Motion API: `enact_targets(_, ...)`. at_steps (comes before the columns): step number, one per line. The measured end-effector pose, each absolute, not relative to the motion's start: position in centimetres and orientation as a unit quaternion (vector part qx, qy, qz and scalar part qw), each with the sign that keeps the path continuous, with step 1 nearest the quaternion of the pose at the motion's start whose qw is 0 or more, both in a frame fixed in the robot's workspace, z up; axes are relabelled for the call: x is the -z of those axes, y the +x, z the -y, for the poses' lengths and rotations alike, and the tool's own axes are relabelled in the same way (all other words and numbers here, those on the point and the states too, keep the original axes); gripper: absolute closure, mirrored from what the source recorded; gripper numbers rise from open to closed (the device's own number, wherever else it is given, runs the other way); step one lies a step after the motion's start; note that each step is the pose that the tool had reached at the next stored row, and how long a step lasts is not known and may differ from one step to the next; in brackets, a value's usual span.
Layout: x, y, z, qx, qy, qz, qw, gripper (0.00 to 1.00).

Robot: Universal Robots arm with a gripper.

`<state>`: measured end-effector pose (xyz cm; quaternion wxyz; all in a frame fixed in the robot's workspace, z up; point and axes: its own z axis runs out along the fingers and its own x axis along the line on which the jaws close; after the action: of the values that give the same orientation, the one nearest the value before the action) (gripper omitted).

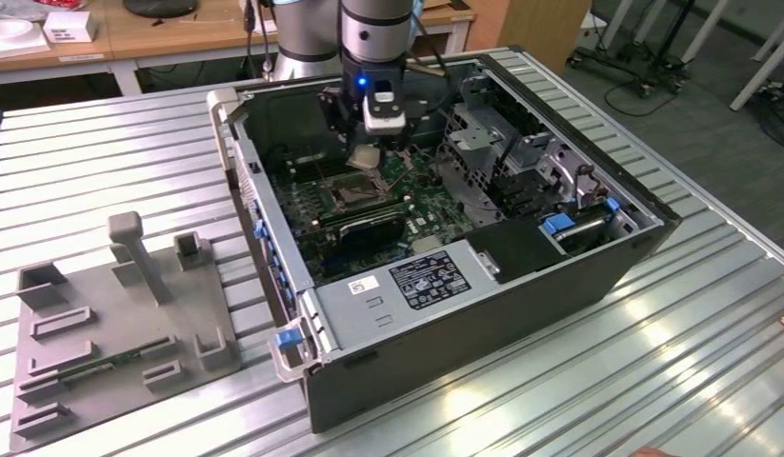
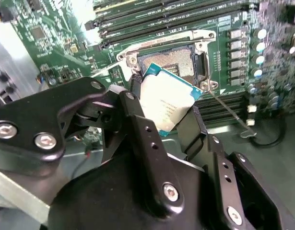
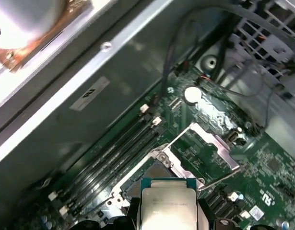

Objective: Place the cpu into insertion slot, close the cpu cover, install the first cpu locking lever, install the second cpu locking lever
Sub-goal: 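Place the cpu into insertion slot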

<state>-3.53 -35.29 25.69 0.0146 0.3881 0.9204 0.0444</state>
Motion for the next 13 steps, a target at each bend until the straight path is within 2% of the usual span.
enact_targets(13,-25.46,-3.53,35.29,-0.042,0.494,-0.868,0.020,0.46)
